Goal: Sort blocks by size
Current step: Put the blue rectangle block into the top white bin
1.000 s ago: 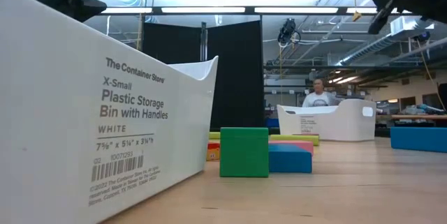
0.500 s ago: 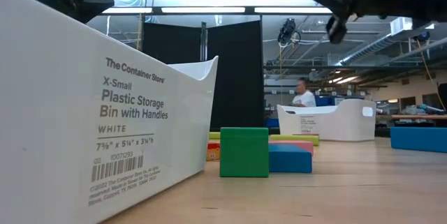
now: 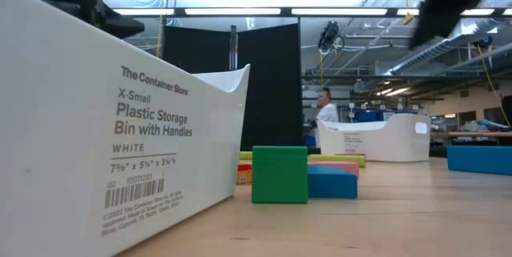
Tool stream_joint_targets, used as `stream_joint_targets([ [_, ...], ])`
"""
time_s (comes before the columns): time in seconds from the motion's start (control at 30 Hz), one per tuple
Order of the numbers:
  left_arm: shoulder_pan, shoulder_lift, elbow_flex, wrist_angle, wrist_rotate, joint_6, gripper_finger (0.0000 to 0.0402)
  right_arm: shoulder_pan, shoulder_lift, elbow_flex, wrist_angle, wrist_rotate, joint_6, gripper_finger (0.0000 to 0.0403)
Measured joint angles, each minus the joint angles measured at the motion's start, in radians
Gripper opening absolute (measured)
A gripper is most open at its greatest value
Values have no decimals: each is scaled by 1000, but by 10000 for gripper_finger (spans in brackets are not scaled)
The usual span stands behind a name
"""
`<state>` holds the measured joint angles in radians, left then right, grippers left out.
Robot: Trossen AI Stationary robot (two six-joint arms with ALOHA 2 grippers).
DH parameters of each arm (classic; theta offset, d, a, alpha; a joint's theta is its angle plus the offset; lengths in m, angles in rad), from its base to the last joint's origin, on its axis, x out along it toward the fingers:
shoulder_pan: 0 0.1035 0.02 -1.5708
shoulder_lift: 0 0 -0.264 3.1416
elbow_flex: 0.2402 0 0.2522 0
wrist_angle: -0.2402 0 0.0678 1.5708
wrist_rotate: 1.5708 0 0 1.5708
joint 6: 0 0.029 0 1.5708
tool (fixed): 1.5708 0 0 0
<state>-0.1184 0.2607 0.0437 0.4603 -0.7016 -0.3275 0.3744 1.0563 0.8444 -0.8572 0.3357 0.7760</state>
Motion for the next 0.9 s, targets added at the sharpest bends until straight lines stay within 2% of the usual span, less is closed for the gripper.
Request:
stream_joint_targets([
  [0.13,0,47,0,29,-10,-18,29,74,120,-13,-117,-28,263,76],
  [0.23,0,61,0,46,-6,-27,38,104,203,-15,-156,-52,376,122],
  [0.47,0,61,19,36,33,-41,70,114,359,-15,-91,-73,423,253],
  [0.63,0,61,36,32,63,-17,81,114,412,-15,-87,-44,466,333],
  [0.77,0,61,51,26,78,2,81,114,429,-39,-46,-45,481,360],
  [0.9,0,61,64,14,85,16,81,113,432,-110,-6,-54,548,358],
])
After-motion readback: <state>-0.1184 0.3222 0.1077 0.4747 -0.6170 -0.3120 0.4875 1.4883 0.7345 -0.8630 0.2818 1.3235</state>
